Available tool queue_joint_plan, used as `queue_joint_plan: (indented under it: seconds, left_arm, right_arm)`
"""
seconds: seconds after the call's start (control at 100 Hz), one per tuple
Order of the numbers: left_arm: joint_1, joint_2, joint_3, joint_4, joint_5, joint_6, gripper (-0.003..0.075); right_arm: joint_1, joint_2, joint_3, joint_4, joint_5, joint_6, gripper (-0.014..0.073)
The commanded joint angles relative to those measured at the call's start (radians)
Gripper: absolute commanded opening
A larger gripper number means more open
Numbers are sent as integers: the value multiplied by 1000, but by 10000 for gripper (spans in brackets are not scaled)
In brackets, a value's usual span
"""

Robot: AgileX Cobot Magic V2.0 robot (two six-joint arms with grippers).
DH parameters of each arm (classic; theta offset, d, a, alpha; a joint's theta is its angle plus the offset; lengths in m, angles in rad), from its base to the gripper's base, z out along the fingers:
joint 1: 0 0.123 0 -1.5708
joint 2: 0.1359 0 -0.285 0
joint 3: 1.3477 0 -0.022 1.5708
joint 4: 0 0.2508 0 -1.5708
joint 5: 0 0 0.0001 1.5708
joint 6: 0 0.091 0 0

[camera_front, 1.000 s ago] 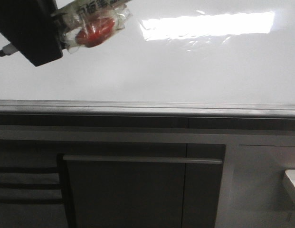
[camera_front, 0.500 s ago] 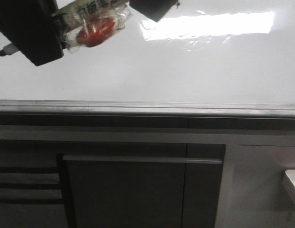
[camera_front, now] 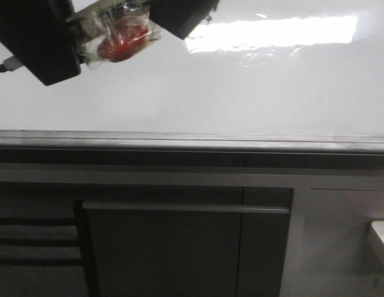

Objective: Write number 0 on whiteboard

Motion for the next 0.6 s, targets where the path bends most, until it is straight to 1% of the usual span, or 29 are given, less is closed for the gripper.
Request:
queue_joint_plan:
  seconds: [0.0, 0.15, 0.52, 0.59]
  left_arm:
    - [-11, -21, -32, -21, -32, -8, 6]
    - [-11, -21, -32, -19, -32, -8, 7]
    - [-11, -21, -32, -19, -34, -8, 13]
    - [-11, -21, -32, -19, -34, -8, 31]
  right_arm:
    - [-1, -24, -32, 17, -45, -4, 50]
    - [-1, -24, -32, 17, -42, -4, 1]
    - [-1, -24, -32, 17, -37, -4, -6]
    - [-1, -24, -32, 17, -35, -4, -6]
